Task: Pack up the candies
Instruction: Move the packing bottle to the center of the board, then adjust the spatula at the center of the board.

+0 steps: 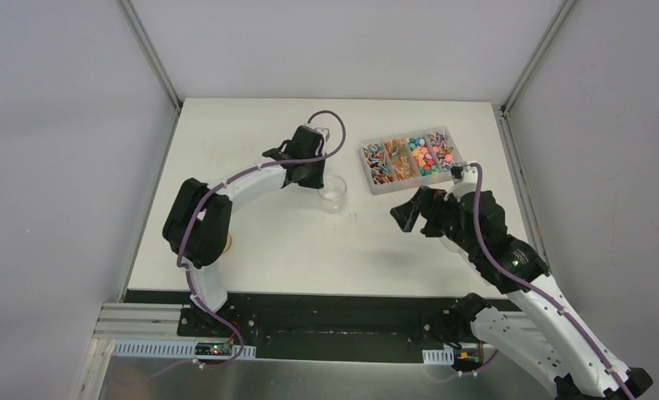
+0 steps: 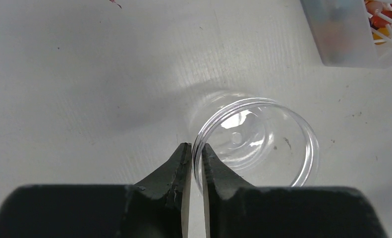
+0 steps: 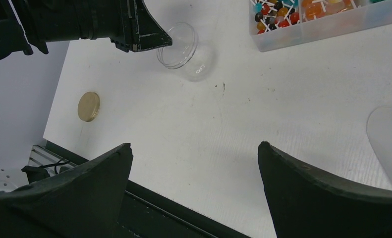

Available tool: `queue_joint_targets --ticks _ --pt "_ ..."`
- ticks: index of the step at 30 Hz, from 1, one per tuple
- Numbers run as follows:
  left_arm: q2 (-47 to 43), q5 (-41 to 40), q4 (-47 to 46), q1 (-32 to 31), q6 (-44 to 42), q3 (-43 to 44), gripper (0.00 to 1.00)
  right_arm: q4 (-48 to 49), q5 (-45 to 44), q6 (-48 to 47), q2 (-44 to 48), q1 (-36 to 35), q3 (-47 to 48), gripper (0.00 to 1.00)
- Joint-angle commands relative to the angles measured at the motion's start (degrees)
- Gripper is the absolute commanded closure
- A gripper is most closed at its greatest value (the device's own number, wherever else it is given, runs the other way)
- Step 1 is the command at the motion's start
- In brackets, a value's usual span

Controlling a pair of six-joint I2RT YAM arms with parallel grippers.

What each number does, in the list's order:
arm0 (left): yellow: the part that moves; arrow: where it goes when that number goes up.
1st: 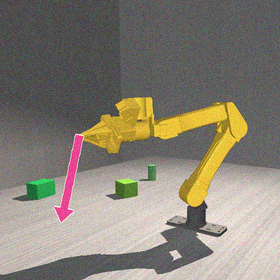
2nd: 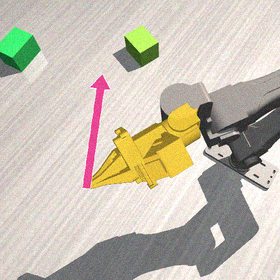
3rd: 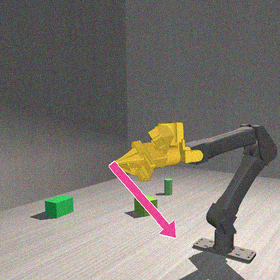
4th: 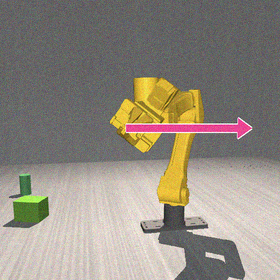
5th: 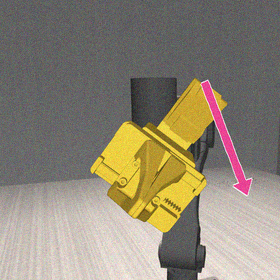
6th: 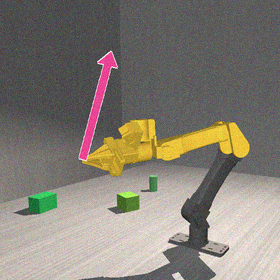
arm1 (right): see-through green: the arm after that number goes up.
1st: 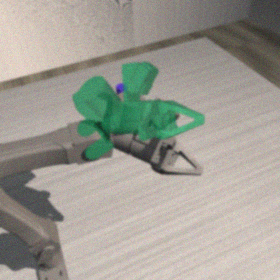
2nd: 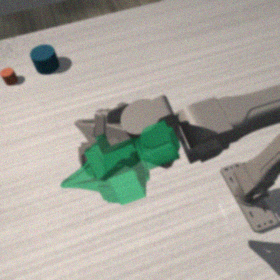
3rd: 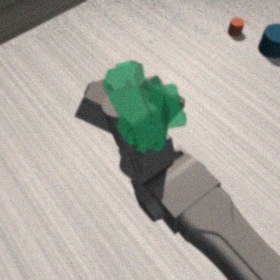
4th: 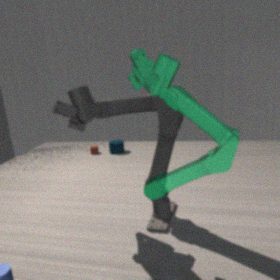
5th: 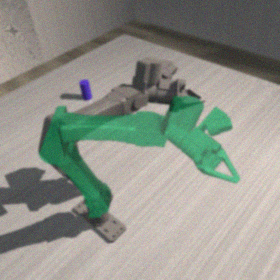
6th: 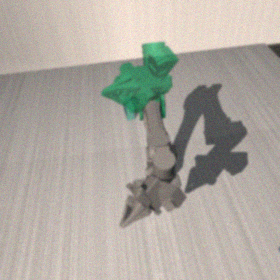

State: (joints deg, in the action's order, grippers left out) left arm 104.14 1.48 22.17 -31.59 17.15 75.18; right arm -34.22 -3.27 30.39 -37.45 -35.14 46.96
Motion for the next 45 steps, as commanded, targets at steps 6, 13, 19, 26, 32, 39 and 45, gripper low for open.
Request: queue_joint_targets --ticks 6,13,19,26,32,39,45 --pt "-0.2 -1.2 -0.6 -0.7 1.6 -0.9 0.77 0.5 -1.4 2.0 1.2 -0.3 0.0 0.01" --pt "-3.1 1.2 -1.8 -0.7 2.5 -0.8 0.54 0.4 -1.9 3.2 2.1 -0.3 -0.4 0.00" --pt "-10.8 -0.1 -1.7 -0.7 1.2 -0.9 0.25 1.8 -10.6 5.4 1.1 -0.3 -2.2 0.00" --pt "-26.8 -5.0 0.2 -0.7 -5.2 -4.4 0.01 4.0 -21.0 5.1 -4.1 -0.3 -2.9 0.00" --pt "-40.9 -9.3 0.8 -0.6 -9.1 -12.1 0.01 2.1 -28.9 9.1 -10.6 0.4 -2.5 0.00" --pt "-51.6 -12.7 0.8 -0.7 -12.0 -22.2 0.01 -5.7 -30.2 21.3 -15.7 8.3 -0.4 0.00" --pt "-55.3 -13.6 0.4 -0.7 -12.3 -27.0 0.01 -4.9 -28.2 22.5 -14.3 19.4 -3.8 0.00"
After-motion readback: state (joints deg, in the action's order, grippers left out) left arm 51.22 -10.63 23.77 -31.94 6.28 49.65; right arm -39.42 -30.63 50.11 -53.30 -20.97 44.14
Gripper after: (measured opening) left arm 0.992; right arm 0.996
